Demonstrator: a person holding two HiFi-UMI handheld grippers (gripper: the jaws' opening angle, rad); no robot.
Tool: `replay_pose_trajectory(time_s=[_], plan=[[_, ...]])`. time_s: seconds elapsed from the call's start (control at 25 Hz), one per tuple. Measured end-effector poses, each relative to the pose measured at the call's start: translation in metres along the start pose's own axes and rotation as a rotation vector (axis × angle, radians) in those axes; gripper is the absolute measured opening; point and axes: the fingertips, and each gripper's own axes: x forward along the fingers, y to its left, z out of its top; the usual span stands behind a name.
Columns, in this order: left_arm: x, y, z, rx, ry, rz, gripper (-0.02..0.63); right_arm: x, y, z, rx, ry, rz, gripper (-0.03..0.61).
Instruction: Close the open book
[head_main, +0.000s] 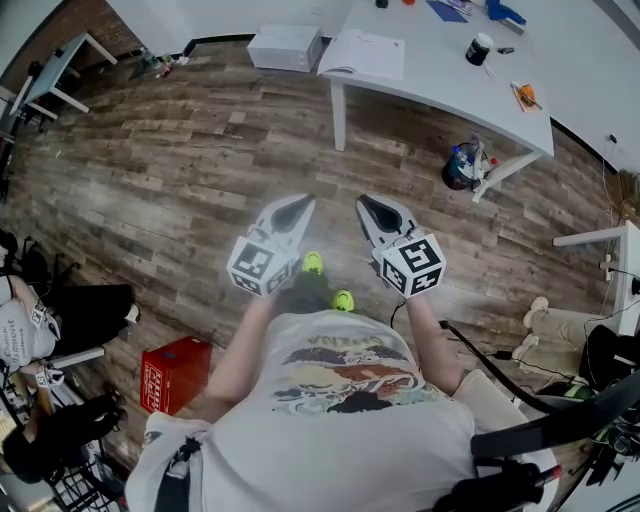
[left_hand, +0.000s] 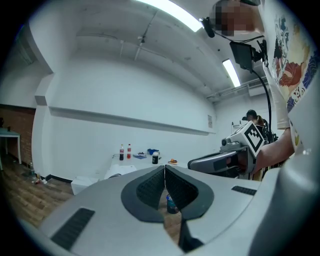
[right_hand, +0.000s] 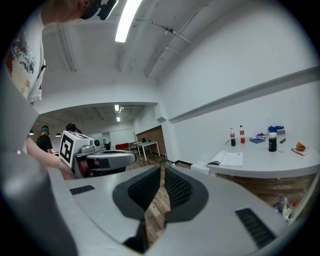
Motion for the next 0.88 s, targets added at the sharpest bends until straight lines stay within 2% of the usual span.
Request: replay_pose_trajectory(time_s=[0.4, 0.88], plan=[[0.050, 0.041, 0.003, 0.006, -0.005, -0.043, 0.012, 0.044, -0.043, 0.015, -0.011, 0.009, -0.033, 0.025], [0.121, 0.160, 0.022, 0.007, -0.001, -0.096, 0.012, 0.153, -0.110, 0.060, -0.024, 0.014, -0.095, 0.025]])
